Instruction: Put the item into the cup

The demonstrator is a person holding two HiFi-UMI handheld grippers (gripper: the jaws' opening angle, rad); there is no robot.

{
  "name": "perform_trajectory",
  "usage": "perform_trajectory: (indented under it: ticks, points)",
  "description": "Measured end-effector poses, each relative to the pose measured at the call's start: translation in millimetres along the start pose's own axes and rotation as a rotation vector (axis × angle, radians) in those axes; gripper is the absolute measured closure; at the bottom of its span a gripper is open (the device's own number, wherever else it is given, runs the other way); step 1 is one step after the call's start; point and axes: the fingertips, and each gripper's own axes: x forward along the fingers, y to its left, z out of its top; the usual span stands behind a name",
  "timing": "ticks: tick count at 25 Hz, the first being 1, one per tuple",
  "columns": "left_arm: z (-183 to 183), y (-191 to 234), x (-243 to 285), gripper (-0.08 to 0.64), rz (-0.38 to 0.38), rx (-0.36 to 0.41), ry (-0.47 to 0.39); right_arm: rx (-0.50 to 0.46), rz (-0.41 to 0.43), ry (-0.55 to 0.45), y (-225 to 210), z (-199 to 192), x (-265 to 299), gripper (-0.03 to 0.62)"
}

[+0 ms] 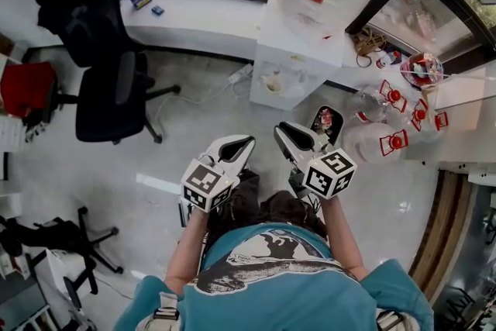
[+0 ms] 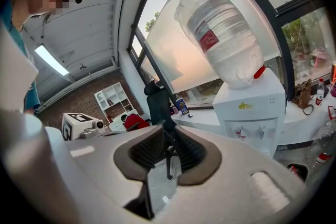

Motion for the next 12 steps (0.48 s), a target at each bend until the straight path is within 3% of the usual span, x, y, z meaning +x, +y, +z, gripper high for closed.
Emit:
perform_trajectory:
  ticks: [12]
  points:
    - [14.0, -72.8, 11.7, 0.549, -0.007, 0.005, -0.026, 0.007, 0.002, -0.05, -0.1, -4.6, -63.9, 0.534]
